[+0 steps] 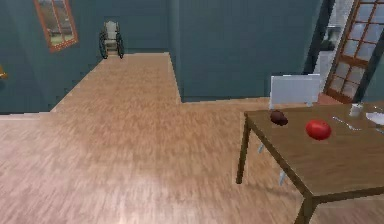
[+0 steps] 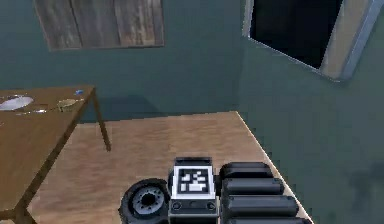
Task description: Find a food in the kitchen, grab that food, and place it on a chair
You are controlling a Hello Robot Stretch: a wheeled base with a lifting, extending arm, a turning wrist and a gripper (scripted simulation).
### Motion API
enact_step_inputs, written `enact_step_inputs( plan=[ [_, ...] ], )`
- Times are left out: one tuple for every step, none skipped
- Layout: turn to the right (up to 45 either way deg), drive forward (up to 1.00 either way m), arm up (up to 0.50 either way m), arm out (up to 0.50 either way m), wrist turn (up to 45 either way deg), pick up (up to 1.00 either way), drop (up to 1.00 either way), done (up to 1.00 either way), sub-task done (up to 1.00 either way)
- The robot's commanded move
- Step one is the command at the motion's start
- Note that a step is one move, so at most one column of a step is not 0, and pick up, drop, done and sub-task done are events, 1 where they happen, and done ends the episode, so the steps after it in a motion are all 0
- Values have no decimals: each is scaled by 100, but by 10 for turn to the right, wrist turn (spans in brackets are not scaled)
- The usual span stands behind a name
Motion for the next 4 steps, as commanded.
enact_step_inputs(
  plan=[
    [0,100,0,0,0,0,0,0,0],
    [30,0,0,0,0,0,0,0,0],
    [0,40,0,0,0,0,0,0,0],
    [300,0,0,0,0,0,0,0,0]
  ],
)
